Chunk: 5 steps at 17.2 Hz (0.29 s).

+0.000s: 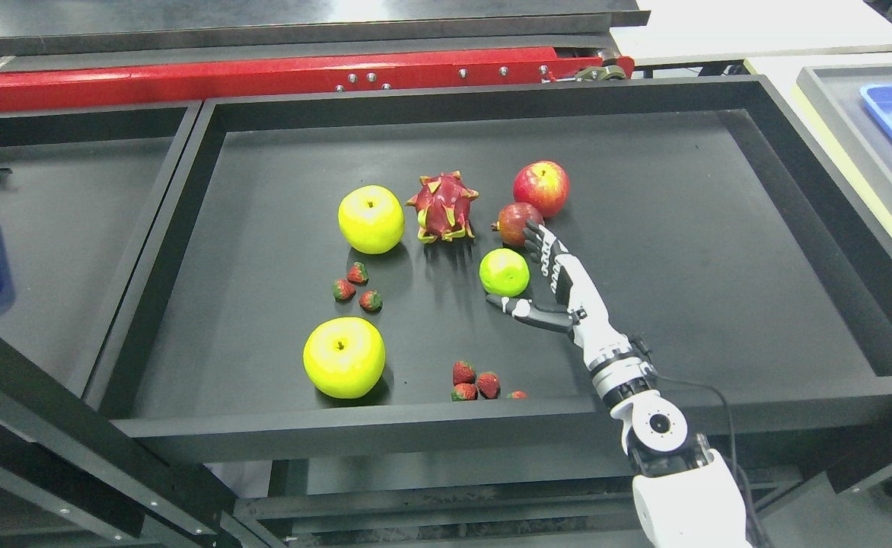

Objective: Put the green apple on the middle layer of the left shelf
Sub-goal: 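Open the right hand to release the apple and pull back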

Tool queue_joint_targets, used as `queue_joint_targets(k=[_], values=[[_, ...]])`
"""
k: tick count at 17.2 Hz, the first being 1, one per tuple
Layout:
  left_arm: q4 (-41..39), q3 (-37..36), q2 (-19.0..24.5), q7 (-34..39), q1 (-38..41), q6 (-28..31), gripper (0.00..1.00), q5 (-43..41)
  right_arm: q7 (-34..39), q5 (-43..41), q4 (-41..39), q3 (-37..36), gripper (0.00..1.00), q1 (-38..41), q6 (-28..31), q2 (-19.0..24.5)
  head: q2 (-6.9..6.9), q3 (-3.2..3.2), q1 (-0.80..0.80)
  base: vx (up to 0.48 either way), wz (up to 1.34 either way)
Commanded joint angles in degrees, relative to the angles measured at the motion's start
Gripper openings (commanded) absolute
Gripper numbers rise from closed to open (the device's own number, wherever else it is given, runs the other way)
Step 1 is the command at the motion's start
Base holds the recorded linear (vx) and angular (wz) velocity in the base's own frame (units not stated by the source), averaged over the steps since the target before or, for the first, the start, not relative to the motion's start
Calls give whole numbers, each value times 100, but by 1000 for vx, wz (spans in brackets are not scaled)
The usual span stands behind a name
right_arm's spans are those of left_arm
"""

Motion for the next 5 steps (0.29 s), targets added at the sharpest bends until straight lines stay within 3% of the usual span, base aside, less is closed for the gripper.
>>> queue_joint_targets(k=[1, 5], values=[[-1, 0, 100, 1, 0, 1, 100, 0, 20, -316, -465, -63, 100, 315, -35, -100, 0, 0, 0, 0, 0], [7, 0, 100, 1, 0, -7, 100, 0, 20, -316, -465, -63, 100, 306, -35, -100, 0, 0, 0, 0, 0]])
